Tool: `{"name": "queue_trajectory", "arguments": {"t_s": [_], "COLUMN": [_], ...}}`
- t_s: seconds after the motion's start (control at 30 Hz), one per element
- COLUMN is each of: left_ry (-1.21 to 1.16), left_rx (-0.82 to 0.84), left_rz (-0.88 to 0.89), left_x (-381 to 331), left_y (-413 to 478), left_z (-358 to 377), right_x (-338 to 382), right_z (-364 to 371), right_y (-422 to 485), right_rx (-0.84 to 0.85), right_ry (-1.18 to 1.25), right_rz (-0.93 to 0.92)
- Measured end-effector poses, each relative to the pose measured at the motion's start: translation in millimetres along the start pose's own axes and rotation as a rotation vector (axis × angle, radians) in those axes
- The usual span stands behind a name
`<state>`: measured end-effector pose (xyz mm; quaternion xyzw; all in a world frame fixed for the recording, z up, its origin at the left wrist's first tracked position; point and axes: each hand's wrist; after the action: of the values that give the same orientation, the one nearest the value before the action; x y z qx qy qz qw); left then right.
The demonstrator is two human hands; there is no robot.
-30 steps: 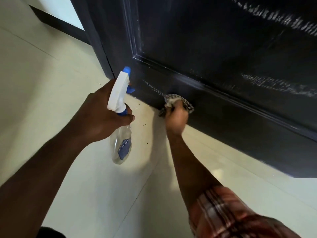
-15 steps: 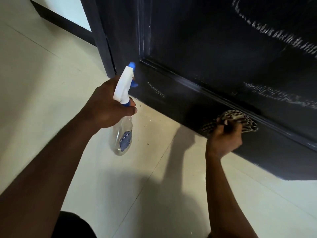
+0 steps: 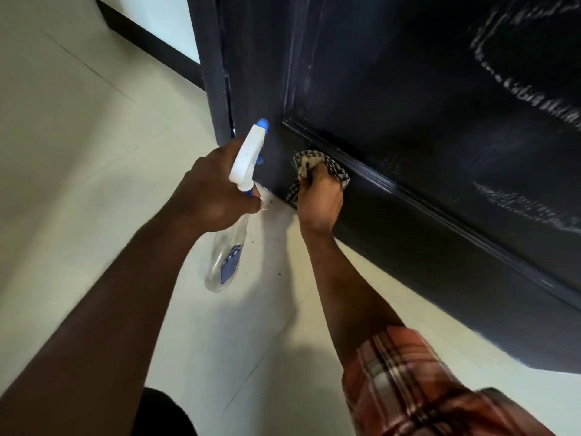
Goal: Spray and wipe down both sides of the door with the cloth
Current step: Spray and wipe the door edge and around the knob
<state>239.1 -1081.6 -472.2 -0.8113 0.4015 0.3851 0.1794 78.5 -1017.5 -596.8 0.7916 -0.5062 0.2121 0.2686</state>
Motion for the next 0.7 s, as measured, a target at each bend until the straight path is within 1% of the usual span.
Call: {"name": "queue_trajectory", "arguments": {"t_s": [0.1,0.23,0.27,0.37,0.4,0.53,0.7], "left_ry": [-0.006,-0.02,-0.022,0.008,0.02,0.033,-0.037], "left_rx": [-0.02,-0.052,-0.046,-0.028,-0.03,-0.055,-0.004], "left_rz": [-0.028,-0.025,-0.015,0.025,0.033,0.045,0.021], "left_x": [5.6,11.1,9.7,2.5,-0.4,-10.1,-20.3], "left_y": [2.2,5.0,6.6,11.4,13.3,22.7,36.5], "left_z": [-1.2,-4.2,-4.8,-6.6,-7.1,-7.8,-6.4], "right_x": [-23.0,-71.3,-81.5,-92.6,-92.1,-87.4,-89.1], "right_z": [-17.7,-51.0,-58.6,-72.3,-72.2,-72.5,-70.8], "right_y": [-11.2,-36.5,-42.2,-46.2,-45.6,-43.5,-40.9], "right_rx": [-0.052,-0.266,-0.306,-0.368,-0.377,-0.358,-0.367], "right_ry": [0.003,0.08,0.106,0.221,0.264,0.349,0.404], "right_rz": [0.048,0.275,0.35,0.684,0.743,0.767,0.81]}}
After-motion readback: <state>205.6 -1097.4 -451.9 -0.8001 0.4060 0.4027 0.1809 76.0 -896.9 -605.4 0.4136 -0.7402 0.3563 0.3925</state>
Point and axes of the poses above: each hand's wrist, its own y-axis towards the middle knuckle, its own z-axis out of the palm, x = y × z, and after that the axes turned 9 degrees about z, right-handed
